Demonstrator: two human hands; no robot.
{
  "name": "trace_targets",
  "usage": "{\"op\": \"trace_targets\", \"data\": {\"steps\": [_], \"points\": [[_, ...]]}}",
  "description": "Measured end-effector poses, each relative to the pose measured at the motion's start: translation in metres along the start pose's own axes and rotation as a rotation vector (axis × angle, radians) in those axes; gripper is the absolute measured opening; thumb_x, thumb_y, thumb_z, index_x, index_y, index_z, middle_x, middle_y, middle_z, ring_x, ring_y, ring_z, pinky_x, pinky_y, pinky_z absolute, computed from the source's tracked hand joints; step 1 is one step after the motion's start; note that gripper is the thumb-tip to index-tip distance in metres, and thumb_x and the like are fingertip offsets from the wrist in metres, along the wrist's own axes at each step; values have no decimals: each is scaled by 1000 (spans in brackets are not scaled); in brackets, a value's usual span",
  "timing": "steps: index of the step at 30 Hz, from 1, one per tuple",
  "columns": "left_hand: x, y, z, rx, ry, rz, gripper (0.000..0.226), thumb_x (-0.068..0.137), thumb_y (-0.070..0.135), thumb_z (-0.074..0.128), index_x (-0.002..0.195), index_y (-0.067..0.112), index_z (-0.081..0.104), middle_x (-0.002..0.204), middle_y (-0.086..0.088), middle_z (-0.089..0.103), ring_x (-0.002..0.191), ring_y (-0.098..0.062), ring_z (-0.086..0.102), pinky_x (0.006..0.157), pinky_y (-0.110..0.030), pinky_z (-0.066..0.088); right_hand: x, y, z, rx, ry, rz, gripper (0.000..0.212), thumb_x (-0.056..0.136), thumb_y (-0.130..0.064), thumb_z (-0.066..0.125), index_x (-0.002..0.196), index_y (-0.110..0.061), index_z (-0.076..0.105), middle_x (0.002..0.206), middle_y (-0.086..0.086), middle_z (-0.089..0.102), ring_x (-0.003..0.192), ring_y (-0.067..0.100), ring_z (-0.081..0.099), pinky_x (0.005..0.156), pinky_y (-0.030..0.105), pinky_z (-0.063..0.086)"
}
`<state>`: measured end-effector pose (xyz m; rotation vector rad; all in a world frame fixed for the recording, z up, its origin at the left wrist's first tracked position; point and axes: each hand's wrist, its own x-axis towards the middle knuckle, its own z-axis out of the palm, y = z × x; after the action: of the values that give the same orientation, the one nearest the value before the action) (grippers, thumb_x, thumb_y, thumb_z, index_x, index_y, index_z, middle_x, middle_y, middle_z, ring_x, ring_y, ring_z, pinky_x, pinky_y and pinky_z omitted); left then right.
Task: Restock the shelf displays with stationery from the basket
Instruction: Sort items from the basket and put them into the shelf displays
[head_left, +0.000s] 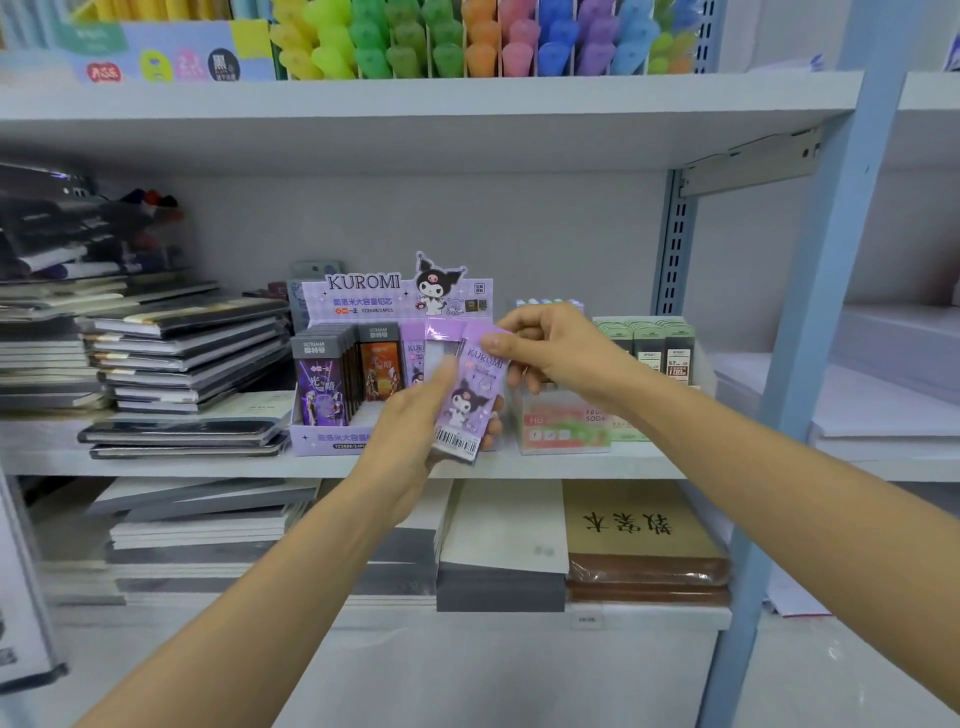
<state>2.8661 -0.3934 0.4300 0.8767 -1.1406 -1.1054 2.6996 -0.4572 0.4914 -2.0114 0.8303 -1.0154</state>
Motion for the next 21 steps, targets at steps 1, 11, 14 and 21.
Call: {"op": "trace_targets", "data": {"steps": [1,11,14,21], "points": [[-1,2,-2,-35,29,-43,42,97,50,43,101,19,71,94,-11,76,74,-25,72,54,-28,55,0,-3,-1,35,22,-5,17,89,-26,67,95,-11,69,76,16,70,48,14,53,43,17,43],[-19,20,-40,55,112,-21,23,94,30,60,102,11,70,92,-2,75,89,-16,69,90,-32,47,13,-23,-8,171,236,-95,9,94,-14,61,96,-6,62,70,6,66,53,14,63,57,28,55],[-24,22,-53,53,194,25,29,91,24,64,114,8,64,98,-4,75,95,-21,69,92,-38,51,22,-26,-7,68,300,-131,14,95,-12,60,102,0,60,78,12,67,51,13,64,54,25,56],[-27,22,-74,68,183,92,14,97,14,55,107,21,62,86,-2,76,71,-11,70,61,-27,57,54,-28,22,-235,249,-152,23,95,-6,58,116,2,59,91,20,66,51,18,64,51,21,55]]}}
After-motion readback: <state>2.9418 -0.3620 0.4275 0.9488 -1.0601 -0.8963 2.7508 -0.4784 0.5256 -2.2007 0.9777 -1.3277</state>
